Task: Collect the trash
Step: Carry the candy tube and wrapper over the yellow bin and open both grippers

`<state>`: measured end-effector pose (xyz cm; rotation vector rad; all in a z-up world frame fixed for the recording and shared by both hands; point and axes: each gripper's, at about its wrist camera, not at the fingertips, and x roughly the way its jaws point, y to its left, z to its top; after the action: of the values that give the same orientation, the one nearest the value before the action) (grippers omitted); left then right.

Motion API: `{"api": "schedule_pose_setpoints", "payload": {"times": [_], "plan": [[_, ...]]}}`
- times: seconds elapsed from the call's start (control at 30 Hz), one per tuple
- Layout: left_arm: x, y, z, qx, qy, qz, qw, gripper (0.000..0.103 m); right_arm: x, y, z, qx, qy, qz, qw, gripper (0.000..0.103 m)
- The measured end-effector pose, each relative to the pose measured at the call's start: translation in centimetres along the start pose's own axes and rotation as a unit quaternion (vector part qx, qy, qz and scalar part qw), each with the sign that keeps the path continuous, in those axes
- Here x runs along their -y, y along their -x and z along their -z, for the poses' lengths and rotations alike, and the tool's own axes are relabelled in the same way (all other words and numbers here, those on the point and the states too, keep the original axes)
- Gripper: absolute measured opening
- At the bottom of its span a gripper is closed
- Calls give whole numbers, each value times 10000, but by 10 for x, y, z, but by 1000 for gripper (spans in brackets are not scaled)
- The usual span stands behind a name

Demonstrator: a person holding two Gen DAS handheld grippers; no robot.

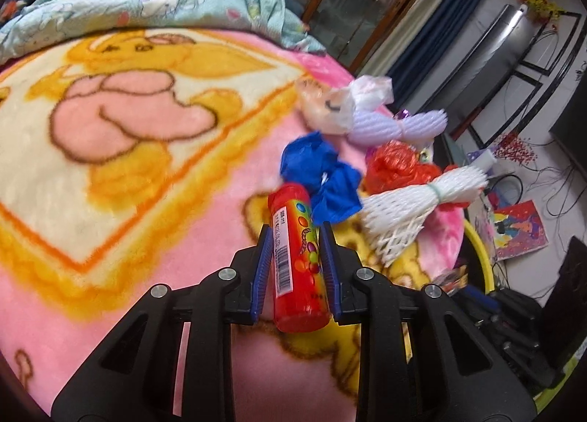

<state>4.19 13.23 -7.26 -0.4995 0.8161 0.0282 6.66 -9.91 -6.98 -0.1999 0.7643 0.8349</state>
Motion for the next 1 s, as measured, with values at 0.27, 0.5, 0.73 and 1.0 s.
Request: {"api": "schedule_pose_setpoints", "payload": {"times": [0.27, 0.5, 0.73, 1.0], "plan": [[6, -15, 10, -298, -218, -171, 9992, 32, 21, 22, -5, 230, -285, 193, 9991, 10], [22, -14, 18, -400, -602, -202, 9972, 22, 43, 44, -15, 537, -527, 392, 9964, 10], [63, 22, 10, 164, -925, 367, 9949, 22, 63, 63, -18, 770, -734, 686, 9920, 10], [120, 24, 1, 342, -1383, 869, 9860, 22, 88, 84, -15, 975, -1009, 1138, 9835, 10]]}}
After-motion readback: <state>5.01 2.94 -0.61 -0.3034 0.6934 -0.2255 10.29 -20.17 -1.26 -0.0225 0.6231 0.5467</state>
